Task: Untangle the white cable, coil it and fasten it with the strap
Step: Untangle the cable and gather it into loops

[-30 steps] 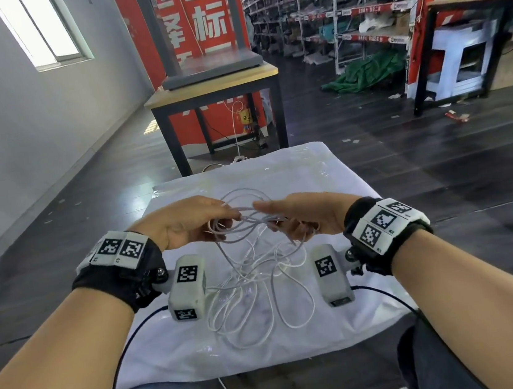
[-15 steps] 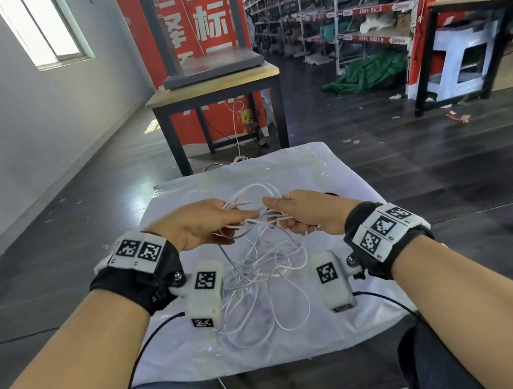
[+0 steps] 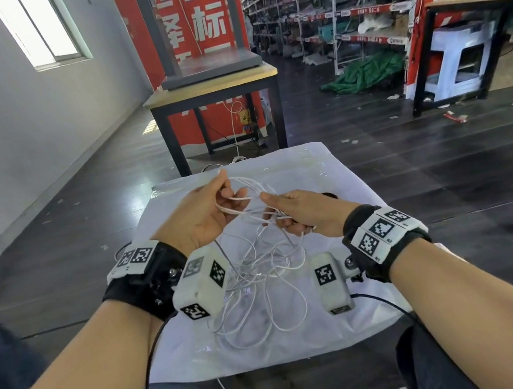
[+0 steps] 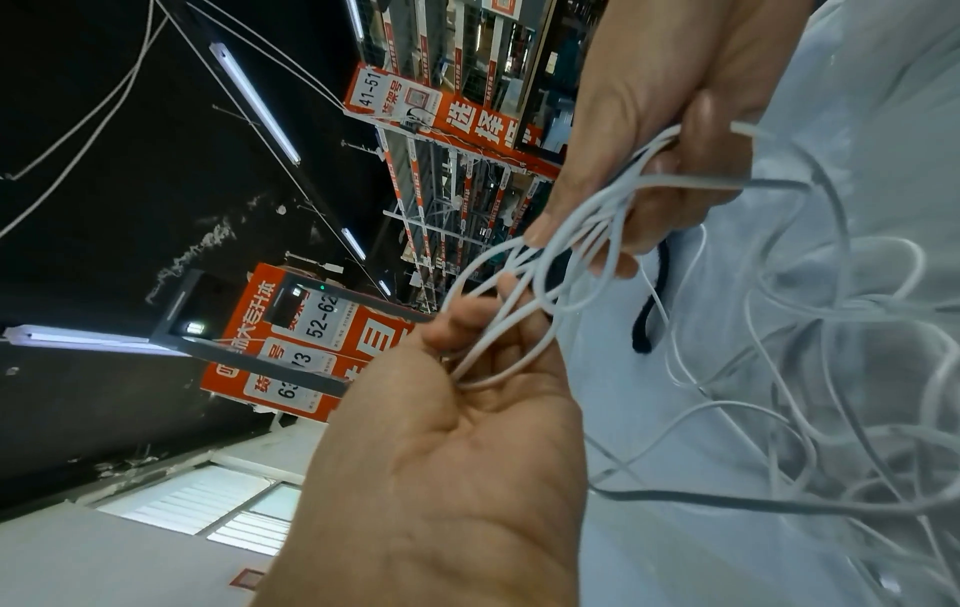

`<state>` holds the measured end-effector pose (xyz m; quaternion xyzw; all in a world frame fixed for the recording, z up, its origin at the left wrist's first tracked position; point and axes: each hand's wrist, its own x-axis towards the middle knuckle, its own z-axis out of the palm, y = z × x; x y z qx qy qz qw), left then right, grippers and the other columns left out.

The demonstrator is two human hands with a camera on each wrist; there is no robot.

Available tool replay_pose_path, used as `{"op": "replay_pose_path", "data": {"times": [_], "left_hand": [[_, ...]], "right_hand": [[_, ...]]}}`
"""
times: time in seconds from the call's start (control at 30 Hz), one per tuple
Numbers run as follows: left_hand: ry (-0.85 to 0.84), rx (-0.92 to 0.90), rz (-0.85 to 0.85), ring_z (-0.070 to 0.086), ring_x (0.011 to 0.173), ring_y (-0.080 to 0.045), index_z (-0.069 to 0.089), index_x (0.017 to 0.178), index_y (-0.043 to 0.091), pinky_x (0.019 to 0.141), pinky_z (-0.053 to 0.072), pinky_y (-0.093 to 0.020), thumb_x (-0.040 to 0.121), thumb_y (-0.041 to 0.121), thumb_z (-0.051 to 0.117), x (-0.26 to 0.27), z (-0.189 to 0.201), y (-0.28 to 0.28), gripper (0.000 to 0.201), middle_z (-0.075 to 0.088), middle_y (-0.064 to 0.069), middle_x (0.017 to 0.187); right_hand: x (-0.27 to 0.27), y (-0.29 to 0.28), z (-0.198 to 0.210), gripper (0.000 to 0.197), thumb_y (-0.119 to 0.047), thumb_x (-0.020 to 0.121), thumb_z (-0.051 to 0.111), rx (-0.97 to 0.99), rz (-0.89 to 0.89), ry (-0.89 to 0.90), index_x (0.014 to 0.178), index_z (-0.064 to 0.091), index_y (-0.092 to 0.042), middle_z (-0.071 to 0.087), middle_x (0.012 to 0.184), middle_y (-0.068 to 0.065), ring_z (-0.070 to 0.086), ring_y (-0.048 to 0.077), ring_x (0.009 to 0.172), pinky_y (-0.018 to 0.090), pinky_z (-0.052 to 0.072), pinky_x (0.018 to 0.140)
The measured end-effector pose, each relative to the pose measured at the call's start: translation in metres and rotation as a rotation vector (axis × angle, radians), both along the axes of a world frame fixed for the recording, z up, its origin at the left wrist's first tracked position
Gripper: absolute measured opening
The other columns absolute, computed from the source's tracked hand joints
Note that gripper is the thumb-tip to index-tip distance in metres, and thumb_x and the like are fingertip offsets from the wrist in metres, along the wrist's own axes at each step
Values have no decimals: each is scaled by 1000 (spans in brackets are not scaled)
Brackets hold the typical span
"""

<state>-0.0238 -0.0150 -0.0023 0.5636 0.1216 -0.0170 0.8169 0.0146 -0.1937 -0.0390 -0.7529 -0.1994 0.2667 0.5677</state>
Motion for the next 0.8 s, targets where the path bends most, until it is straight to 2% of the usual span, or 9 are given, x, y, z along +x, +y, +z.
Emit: {"op": "replay_pose_path", "data": {"times": [0.1, 0.17, 0.23, 0.3, 0.43, 0.53, 0.6, 0.67, 0.8], "left_hand": [[1, -145, 77, 40, 38, -7, 49, 71, 11, 61, 58, -23, 100, 27, 48, 0, 0, -5, 33, 35, 5, 44], [4, -175, 143, 26, 36, -6, 48, 70, 12, 41, 41, -15, 99, 26, 50, 1, 2, -7, 32, 30, 6, 44], [-6, -86, 198, 21, 35, -6, 46, 69, 14, 35, 24, -14, 100, 26, 49, 4, 3, -8, 33, 27, 7, 43], [-39, 42, 233, 20, 33, -5, 44, 68, 16, 33, 18, -15, 100, 29, 47, 4, 5, -7, 35, 27, 8, 42], [-109, 280, 261, 20, 37, -6, 44, 69, 18, 36, 18, -18, 100, 34, 46, 2, 12, -2, 35, 27, 8, 46], [-152, 493, 219, 20, 42, -9, 42, 71, 19, 41, 20, -22, 100, 36, 44, 0, 15, 0, 33, 25, 5, 53], [-188, 676, 213, 21, 44, -10, 41, 72, 19, 45, 21, -26, 99, 37, 44, -1, 17, -3, 32, 26, 5, 54], [-228, 852, 226, 23, 46, -12, 41, 71, 17, 47, 22, -29, 98, 39, 43, 0, 18, -4, 35, 28, 3, 55], [-312, 1007, 177, 28, 50, -13, 53, 87, -2, 52, 26, -31, 98, 41, 43, 3, 20, -7, 46, 33, 1, 60]], "right_hand": [[-1, 0, 2, 40, -48, 97, 43, 23, 28, -4, 91, 63, -14, 41, 62, -3, 31, 7, 44, 16, 25, 45], [-2, -2, 2, 37, -44, 98, 44, 32, 53, -9, 95, 65, -14, 43, 64, -3, 35, 7, 48, 17, 28, 49], [-2, -4, 1, 34, -40, 98, 46, 55, 67, 29, 102, 66, -13, 48, 68, -3, 41, 8, 52, 20, 31, 55], [-2, -6, 0, 34, -38, 98, 47, 66, 44, 72, 108, 64, -11, 55, 73, -1, 44, 9, 55, 21, 32, 58], [1, -9, -7, 25, -32, 101, 44, 1, -97, 81, 98, 60, -13, 63, 83, 3, 49, 10, 60, 20, 34, 57], [9, -13, -11, 27, -29, 99, 48, -150, -226, -44, 109, 62, -8, 63, 98, 8, 58, 15, 79, 24, 43, 69], [13, -14, -10, 38, -28, 95, 56, -240, -238, -116, 127, 55, -6, 57, 123, 12, 56, 21, 106, 30, 43, 87], [13, -12, -2, 60, -28, 92, 61, -210, -247, -117, 143, 37, -8, 39, 145, 7, 46, 20, 120, 26, 38, 91], [7, -4, 17, 64, -48, 91, 56, -40, -193, -313, 145, 33, -22, 29, 153, -3, 32, 13, 135, 26, 32, 95]]}}
